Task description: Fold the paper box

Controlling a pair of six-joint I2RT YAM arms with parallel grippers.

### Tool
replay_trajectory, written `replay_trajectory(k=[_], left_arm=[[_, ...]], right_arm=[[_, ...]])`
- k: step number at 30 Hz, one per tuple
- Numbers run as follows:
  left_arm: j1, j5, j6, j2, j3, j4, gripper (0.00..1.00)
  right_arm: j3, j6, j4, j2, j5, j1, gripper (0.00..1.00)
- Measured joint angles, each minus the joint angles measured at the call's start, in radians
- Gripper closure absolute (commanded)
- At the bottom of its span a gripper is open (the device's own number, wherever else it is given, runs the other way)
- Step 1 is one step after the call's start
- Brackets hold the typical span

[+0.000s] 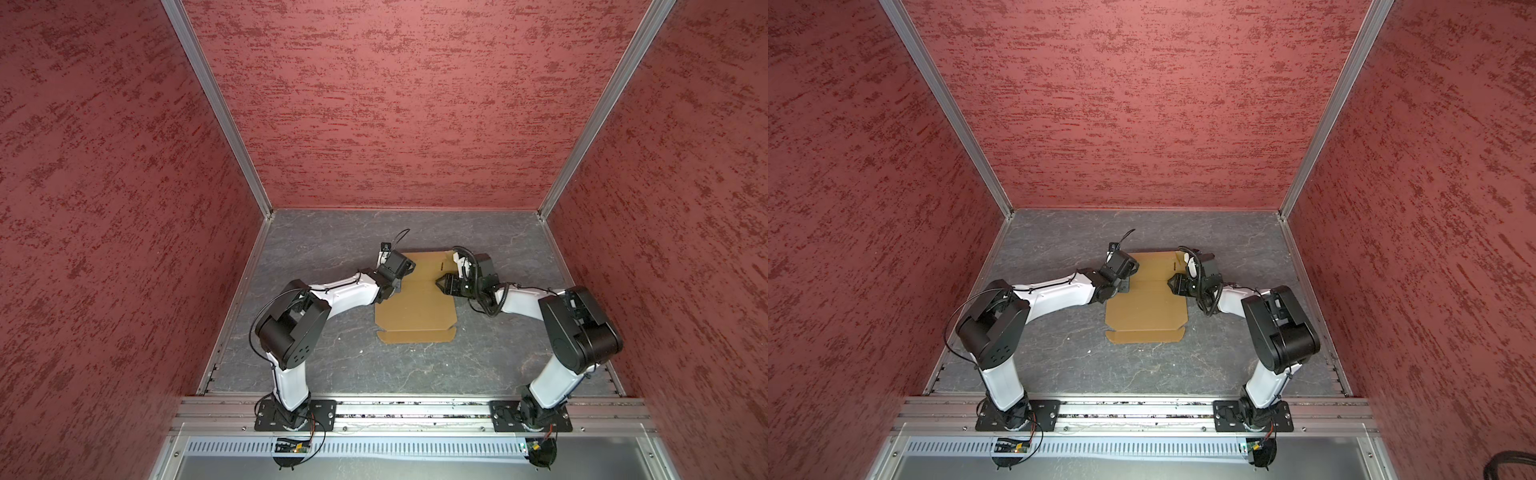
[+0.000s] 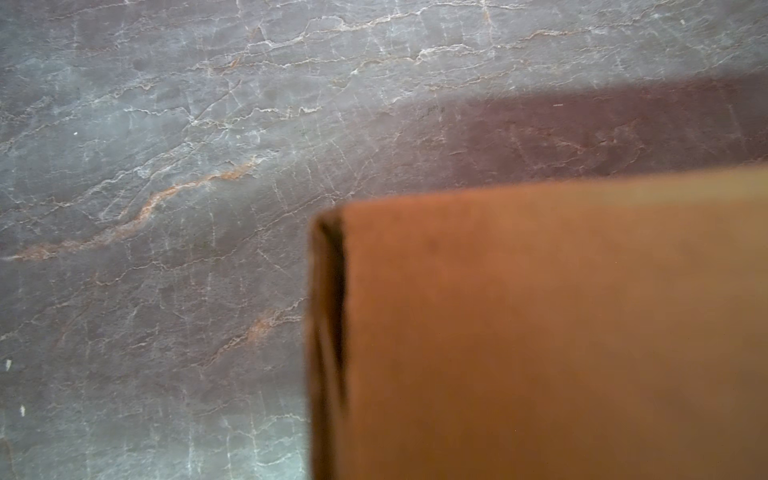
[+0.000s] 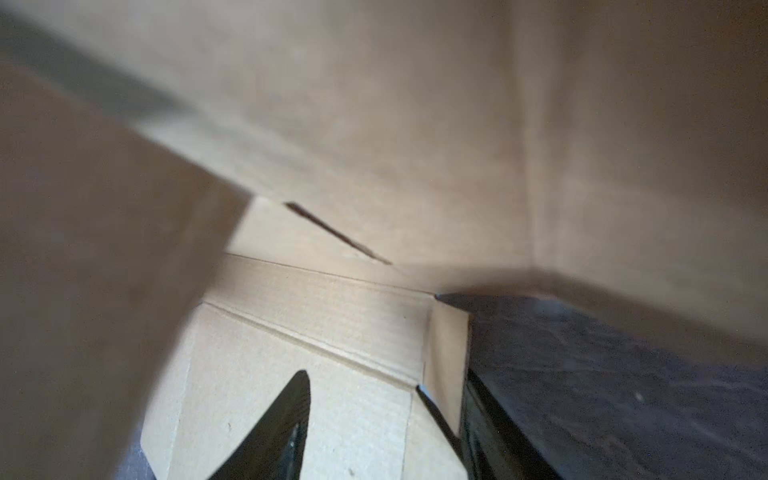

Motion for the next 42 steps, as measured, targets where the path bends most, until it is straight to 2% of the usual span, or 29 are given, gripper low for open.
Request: replay_trajectory(k=[17, 28, 31, 35, 42], left_arm=[[0.001, -0.017, -0.019, 0.008, 0.007, -0.005, 0.95], [0.019, -0.005, -0.019, -0.005, -0.008, 0.000, 0.95], [0.019, -0.006, -0.019, -0.005, -0.010, 0.003, 0.95], [0.019, -0.006, -0.019, -0.005, -0.012, 0.008, 0.95], [0.020, -0.006, -0.019, -0.005, -0.014, 0.015, 0.95]], right_arm=[[0.046, -0.021, -0.025, 0.002, 0.014, 0.056, 0.45], [0.000, -0.104, -0.217, -0.353, 0.087, 0.005, 0.44], [0.002, -0.123, -0.264, -0.407, 0.129, -0.014, 0.44], [0.003, -0.137, -0.309, -0.394, 0.175, -0.031, 0.45], [0.005, -0.153, -0.330, -0.282, 0.233, -0.045, 0.42]])
